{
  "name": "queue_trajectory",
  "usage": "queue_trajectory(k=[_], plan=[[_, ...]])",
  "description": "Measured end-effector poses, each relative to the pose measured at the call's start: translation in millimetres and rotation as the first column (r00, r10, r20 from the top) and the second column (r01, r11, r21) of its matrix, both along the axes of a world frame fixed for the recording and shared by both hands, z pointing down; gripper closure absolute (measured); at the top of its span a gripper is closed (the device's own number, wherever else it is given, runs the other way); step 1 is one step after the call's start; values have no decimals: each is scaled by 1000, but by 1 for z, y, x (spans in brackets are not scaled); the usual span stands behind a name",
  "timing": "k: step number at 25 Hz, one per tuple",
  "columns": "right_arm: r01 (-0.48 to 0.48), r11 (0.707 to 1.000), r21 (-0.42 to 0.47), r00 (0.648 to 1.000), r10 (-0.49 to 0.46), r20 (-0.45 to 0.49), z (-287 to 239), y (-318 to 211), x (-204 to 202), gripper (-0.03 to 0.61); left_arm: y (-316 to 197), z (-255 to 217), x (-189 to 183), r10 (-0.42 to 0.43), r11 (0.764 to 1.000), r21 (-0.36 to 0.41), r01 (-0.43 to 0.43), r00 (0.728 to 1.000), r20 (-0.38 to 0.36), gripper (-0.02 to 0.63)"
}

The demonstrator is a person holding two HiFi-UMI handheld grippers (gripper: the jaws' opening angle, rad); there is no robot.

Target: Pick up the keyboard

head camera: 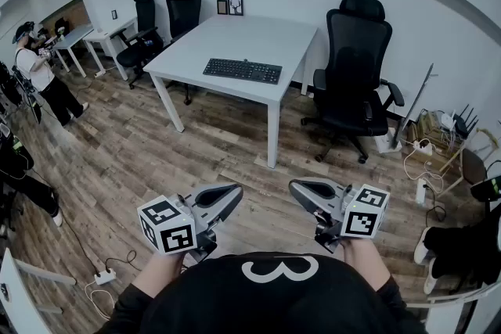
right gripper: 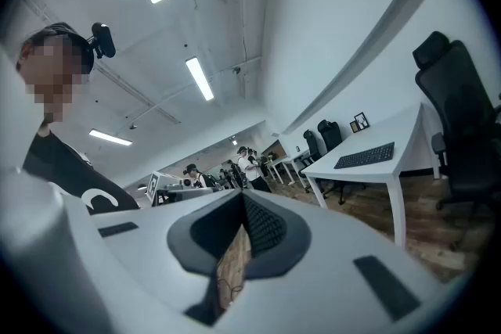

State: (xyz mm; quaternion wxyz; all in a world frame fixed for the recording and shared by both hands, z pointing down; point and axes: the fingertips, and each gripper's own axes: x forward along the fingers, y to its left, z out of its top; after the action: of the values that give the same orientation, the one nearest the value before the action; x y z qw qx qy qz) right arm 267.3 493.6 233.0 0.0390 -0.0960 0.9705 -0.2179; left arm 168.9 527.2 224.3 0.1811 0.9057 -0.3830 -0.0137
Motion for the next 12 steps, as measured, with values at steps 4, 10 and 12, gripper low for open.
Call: queue_trajectory(k=[4, 10, 12], plan=[[3, 1000, -2, 1000, -3, -3, 1, -2, 3, 571, -2, 2, 2, -6, 1000, -11, 6, 1000, 1, 601], [10, 999, -37, 1000, -10, -7, 11, -6, -1, 571, -6, 11, -6, -31, 998, -46, 31, 999, -19, 600], [9, 999, -51, 1000, -10, -13, 18, -10, -3, 571, -10, 17, -9, -38, 997, -63, 37, 999, -25, 601]])
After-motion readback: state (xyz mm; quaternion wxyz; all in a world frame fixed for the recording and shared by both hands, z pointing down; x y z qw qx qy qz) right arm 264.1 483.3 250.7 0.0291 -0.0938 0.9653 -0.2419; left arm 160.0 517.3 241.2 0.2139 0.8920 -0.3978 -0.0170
